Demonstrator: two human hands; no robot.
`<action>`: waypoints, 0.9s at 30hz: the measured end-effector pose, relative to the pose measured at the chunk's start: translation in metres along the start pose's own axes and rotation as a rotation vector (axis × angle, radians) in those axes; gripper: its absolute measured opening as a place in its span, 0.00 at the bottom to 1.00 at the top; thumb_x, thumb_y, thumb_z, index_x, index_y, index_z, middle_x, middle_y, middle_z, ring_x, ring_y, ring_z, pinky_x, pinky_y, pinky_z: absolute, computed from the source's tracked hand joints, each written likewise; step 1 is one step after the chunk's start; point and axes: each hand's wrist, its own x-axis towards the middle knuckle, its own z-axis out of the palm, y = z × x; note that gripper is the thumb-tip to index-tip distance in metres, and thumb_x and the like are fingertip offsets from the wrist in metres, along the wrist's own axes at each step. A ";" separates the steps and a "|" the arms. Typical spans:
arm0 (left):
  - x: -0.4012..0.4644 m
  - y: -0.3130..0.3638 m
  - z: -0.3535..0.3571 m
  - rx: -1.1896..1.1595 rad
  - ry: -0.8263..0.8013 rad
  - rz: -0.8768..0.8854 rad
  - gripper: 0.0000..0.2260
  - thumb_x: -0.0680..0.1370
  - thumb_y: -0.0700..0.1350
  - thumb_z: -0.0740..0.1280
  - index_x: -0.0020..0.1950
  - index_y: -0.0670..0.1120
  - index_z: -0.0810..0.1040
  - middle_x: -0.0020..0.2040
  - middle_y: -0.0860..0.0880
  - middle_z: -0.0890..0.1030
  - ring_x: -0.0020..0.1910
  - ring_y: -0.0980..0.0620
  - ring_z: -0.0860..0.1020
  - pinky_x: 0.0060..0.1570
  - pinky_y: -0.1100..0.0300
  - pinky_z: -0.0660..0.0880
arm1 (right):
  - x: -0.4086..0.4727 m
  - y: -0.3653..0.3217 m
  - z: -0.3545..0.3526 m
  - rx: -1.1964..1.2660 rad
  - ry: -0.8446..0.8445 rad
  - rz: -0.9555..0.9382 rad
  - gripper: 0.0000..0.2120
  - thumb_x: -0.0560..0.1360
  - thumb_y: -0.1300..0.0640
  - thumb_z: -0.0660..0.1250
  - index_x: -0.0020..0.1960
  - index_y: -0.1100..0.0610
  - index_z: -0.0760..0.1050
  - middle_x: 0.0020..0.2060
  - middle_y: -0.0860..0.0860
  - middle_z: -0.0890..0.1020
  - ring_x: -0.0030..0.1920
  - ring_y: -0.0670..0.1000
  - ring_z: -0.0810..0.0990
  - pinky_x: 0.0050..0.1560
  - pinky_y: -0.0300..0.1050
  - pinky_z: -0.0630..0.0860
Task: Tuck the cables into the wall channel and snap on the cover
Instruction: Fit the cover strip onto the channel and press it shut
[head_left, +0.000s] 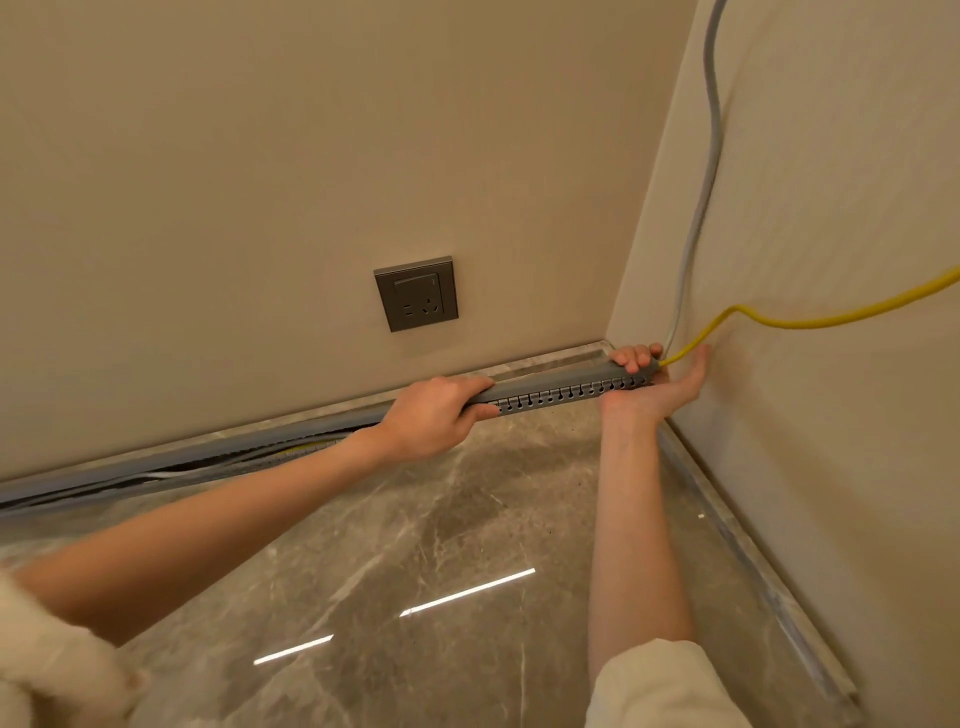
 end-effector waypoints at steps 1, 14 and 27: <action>0.001 0.000 0.000 0.004 0.006 -0.002 0.14 0.80 0.53 0.60 0.59 0.46 0.74 0.50 0.46 0.83 0.48 0.43 0.79 0.41 0.50 0.75 | 0.000 0.001 -0.001 0.052 -0.002 0.015 0.25 0.70 0.35 0.61 0.32 0.58 0.70 0.21 0.50 0.69 0.20 0.49 0.66 0.24 0.36 0.66; 0.003 -0.006 0.000 -0.057 -0.069 -0.009 0.10 0.80 0.52 0.58 0.54 0.49 0.75 0.41 0.49 0.81 0.40 0.46 0.78 0.36 0.52 0.71 | 0.003 0.020 -0.011 0.045 -0.196 0.278 0.29 0.76 0.43 0.41 0.24 0.56 0.63 0.20 0.50 0.65 0.20 0.48 0.63 0.20 0.36 0.62; -0.010 -0.002 0.011 0.232 0.225 0.205 0.16 0.71 0.42 0.72 0.56 0.36 0.77 0.46 0.39 0.84 0.39 0.40 0.82 0.33 0.53 0.79 | -0.006 0.025 -0.001 -0.049 0.088 0.284 0.22 0.76 0.48 0.43 0.26 0.54 0.59 0.19 0.49 0.63 0.19 0.48 0.60 0.21 0.34 0.56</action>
